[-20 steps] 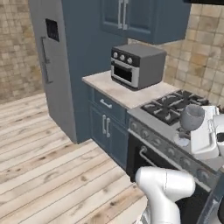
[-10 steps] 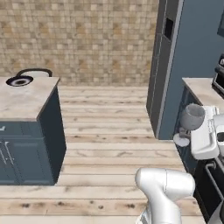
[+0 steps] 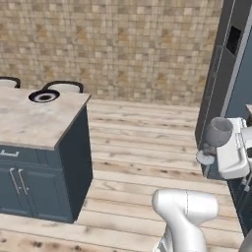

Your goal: Retrieve the wine glasses from the counter and place one next to each plate.

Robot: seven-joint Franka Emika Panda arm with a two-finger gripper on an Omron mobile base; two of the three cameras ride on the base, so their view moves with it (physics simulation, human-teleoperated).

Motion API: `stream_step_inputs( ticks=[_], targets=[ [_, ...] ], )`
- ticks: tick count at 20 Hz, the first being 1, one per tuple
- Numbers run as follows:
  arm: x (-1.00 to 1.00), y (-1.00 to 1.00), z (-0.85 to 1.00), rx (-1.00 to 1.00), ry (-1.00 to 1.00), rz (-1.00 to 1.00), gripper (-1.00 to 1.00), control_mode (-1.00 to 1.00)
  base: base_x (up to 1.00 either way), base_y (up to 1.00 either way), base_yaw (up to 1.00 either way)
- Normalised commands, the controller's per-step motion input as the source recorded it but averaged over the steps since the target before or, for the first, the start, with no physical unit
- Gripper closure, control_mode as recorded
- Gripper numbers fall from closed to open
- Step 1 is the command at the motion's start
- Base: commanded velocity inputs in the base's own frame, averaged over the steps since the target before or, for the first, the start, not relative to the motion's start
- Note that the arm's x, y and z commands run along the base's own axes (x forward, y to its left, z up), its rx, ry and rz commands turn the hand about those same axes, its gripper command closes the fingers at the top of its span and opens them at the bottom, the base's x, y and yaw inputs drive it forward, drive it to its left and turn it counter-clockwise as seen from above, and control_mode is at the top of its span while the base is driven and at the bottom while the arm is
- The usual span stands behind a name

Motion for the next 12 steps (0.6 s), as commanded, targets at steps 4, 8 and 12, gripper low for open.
stream_step_inputs(
  ticks=[4,8,12],
  targets=[
    [0.0,0.0,0.0,0.0,0.0,0.0,1.0,1.0,1.0,0.0,0.24],
    [0.0,0.0,0.0,0.0,0.0,0.0,1.0,1.0,1.0,-0.04,0.3],
    [0.0,0.0,0.0,0.0,0.0,0.0,1.0,1.0,1.0,0.0,0.3]
  ],
)
